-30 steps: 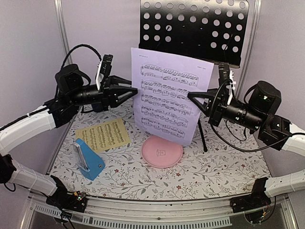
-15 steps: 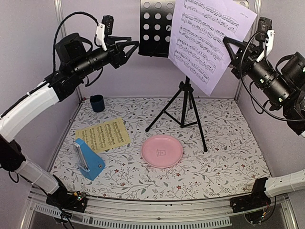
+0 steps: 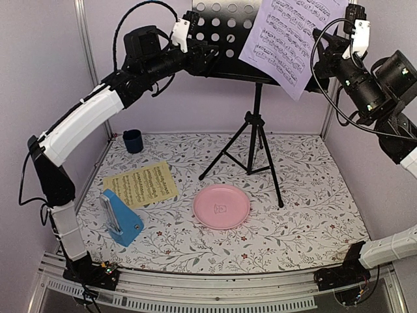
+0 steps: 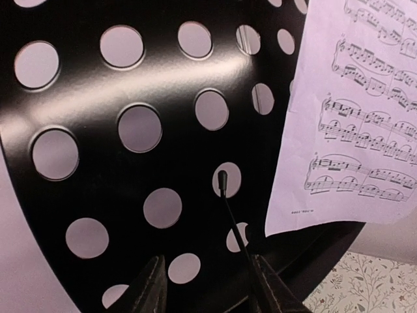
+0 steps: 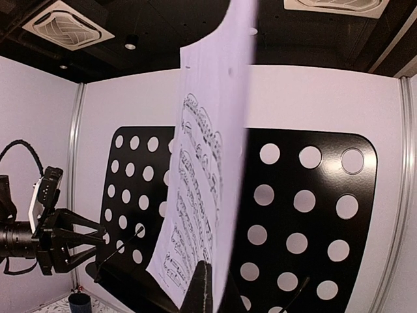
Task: Set up the instrument practice props
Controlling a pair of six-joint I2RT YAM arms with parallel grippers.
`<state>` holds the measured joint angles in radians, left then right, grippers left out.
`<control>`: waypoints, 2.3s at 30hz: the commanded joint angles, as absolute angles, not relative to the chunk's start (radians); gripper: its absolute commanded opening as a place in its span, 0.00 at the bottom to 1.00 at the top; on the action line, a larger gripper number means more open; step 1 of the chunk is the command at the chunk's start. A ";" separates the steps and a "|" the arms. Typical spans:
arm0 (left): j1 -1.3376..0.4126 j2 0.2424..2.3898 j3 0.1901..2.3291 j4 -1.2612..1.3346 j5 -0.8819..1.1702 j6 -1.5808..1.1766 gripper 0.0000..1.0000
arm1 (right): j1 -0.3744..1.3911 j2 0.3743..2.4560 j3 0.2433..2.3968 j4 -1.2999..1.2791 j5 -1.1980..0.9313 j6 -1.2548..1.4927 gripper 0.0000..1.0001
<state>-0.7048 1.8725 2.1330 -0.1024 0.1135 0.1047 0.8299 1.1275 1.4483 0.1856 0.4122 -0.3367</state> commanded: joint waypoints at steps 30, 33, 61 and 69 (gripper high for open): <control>-0.802 2.052 2.355 -0.171 -0.094 0.226 0.24 | 0.771 1.236 1.516 0.292 0.455 -0.432 0.00; -0.809 2.015 2.306 -0.131 -0.100 0.231 0.18 | 0.765 1.237 1.512 0.300 0.459 -0.436 0.00; -0.812 2.028 2.341 -0.084 -0.097 0.216 0.23 | 0.753 1.232 1.497 0.305 0.431 -0.430 0.00; -0.812 2.072 2.385 -0.122 -0.106 0.218 0.24 | 0.752 1.231 1.494 0.307 0.426 -0.430 0.00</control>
